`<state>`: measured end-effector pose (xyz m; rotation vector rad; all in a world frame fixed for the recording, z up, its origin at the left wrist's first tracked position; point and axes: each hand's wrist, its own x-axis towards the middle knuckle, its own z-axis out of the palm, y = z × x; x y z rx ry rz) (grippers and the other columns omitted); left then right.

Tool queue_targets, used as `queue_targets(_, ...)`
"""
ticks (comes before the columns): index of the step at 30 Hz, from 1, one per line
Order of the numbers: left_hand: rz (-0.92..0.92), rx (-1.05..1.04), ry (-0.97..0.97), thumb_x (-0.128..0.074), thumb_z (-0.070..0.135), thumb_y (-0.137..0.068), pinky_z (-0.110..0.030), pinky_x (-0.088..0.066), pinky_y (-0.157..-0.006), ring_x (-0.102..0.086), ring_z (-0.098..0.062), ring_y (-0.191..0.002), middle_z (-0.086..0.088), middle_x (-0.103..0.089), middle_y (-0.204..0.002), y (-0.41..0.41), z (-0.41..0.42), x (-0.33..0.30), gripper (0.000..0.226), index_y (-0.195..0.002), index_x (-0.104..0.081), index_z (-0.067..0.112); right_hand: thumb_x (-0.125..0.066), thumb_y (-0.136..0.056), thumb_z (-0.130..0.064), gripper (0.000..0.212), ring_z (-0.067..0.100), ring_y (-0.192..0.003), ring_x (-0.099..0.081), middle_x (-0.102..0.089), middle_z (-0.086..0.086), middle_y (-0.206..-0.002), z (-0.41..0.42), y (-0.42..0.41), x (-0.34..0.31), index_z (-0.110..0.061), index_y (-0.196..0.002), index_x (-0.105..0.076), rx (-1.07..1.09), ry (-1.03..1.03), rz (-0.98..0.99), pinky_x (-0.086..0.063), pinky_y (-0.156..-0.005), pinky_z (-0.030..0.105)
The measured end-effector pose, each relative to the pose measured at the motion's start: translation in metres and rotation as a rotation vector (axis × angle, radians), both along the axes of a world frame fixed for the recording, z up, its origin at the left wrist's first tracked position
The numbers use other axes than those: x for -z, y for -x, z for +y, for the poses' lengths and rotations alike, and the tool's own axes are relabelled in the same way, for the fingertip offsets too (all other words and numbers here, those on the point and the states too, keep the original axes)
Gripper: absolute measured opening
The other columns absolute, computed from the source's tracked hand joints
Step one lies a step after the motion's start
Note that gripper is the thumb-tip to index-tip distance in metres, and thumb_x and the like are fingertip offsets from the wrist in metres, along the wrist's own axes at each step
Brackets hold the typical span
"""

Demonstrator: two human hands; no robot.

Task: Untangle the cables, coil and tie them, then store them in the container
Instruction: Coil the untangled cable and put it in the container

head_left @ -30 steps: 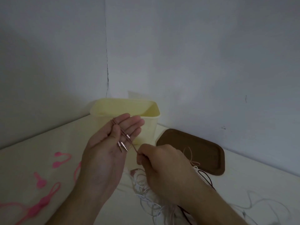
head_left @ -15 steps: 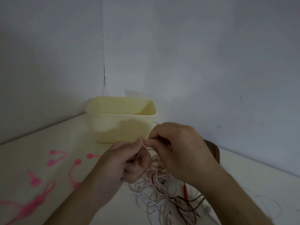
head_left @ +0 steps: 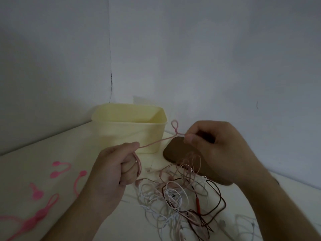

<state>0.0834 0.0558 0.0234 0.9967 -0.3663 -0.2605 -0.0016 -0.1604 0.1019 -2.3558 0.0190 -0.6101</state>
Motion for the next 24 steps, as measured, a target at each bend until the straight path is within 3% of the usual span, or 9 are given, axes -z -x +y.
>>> queue_targets(3,0.048,-0.011,0.042,-0.063,0.018,-0.086,-0.029,-0.006,-0.045,-0.008,-0.009,-0.038,0.008,-0.011,-0.046,-0.006,0.004,0.000,0.051,-0.058,-0.020,0.024,-0.060,-0.103,-0.022,0.030,0.006,-0.046,-0.044,-0.052,-0.003,-0.054,-0.005,0.001,-0.002,-0.011,-0.075,-0.065,0.151,-0.126,-0.171,-0.037,-0.048,0.024)
queue_targets(6,0.081,-0.006,0.075,-0.062,0.020,-0.085,-0.030,-0.007,-0.043,-0.003,-0.014,-0.042,0.008,-0.011,-0.046,-0.007,0.005,-0.002,0.050,-0.061,-0.018,0.024,-0.052,-0.105,-0.024,0.040,0.017,-0.058,-0.037,-0.044,0.022,-0.068,-0.014,0.000,-0.002,0.003,-0.076,-0.046,0.325,-0.193,-0.255,-0.032,-0.059,0.039)
queue_targets(9,0.068,0.005,0.080,-0.060,0.020,-0.088,-0.030,-0.007,-0.043,-0.007,-0.012,-0.039,0.008,-0.012,-0.046,-0.005,0.005,-0.001,0.048,-0.057,-0.024,0.023,-0.049,-0.106,-0.027,0.047,0.019,-0.055,-0.031,-0.033,0.012,-0.060,-0.017,-0.001,-0.002,-0.004,-0.067,-0.035,0.462,-0.151,-0.206,-0.029,-0.057,0.037)
queue_targets(12,0.032,0.033,0.057,-0.059,0.020,-0.091,-0.031,-0.006,-0.046,-0.010,-0.008,-0.040,0.008,-0.012,-0.047,-0.001,0.003,-0.002,0.048,-0.056,-0.025,0.021,-0.050,-0.107,-0.032,0.051,0.023,-0.051,-0.043,-0.045,0.004,-0.052,-0.020,0.000,-0.001,-0.009,-0.062,-0.042,0.561,0.010,-0.085,-0.037,-0.054,0.034)
queue_targets(14,-0.023,0.044,0.005,-0.060,0.020,-0.091,-0.031,-0.005,-0.048,-0.009,-0.008,-0.044,0.008,-0.012,-0.051,0.004,0.000,-0.003,0.050,-0.059,-0.022,0.018,-0.052,-0.106,-0.029,0.038,0.028,-0.070,-0.063,-0.068,0.006,-0.072,-0.013,-0.002,0.002,-0.011,-0.076,-0.063,0.562,0.184,0.056,-0.054,-0.067,0.040)
queue_targets(17,-0.099,0.078,-0.074,-0.067,0.018,-0.093,-0.030,-0.007,-0.050,-0.008,-0.009,-0.048,0.006,-0.011,-0.054,0.010,-0.006,-0.001,0.057,-0.061,-0.019,0.012,-0.057,-0.099,-0.014,0.029,0.016,-0.103,-0.066,-0.066,-0.003,-0.124,0.016,-0.003,0.007,-0.020,-0.124,-0.069,0.291,0.251,0.109,-0.055,-0.089,0.032)
queue_targets(20,-0.075,0.115,-0.087,-0.064,0.025,-0.090,-0.025,-0.009,-0.048,-0.010,-0.010,-0.048,0.005,-0.013,-0.055,0.014,-0.009,0.000,0.050,-0.060,-0.027,0.012,-0.060,-0.095,-0.008,0.057,-0.006,-0.102,-0.062,-0.056,-0.024,-0.124,0.053,0.000,0.015,-0.034,-0.145,-0.054,-0.141,0.115,0.182,-0.049,-0.088,0.016)
queue_targets(22,-0.029,0.115,-0.098,-0.063,0.028,-0.087,-0.023,-0.011,-0.045,-0.012,-0.011,-0.047,0.004,-0.014,-0.055,0.016,-0.007,0.000,0.044,-0.058,-0.032,0.015,-0.059,-0.097,-0.006,0.056,-0.001,-0.114,-0.063,-0.066,-0.018,-0.125,0.066,-0.005,0.026,-0.032,-0.146,-0.054,-0.276,0.159,0.178,-0.051,-0.097,0.020)
queue_targets(24,-0.031,0.136,-0.097,-0.063,0.028,-0.092,-0.026,-0.009,-0.047,-0.012,-0.010,-0.047,0.005,-0.014,-0.055,0.016,-0.005,-0.002,0.046,-0.058,-0.035,0.016,-0.057,-0.100,-0.005,0.047,0.005,-0.101,-0.068,-0.073,-0.011,-0.108,0.067,-0.011,0.031,-0.030,-0.140,-0.056,-0.263,0.191,0.170,-0.055,-0.088,0.024)
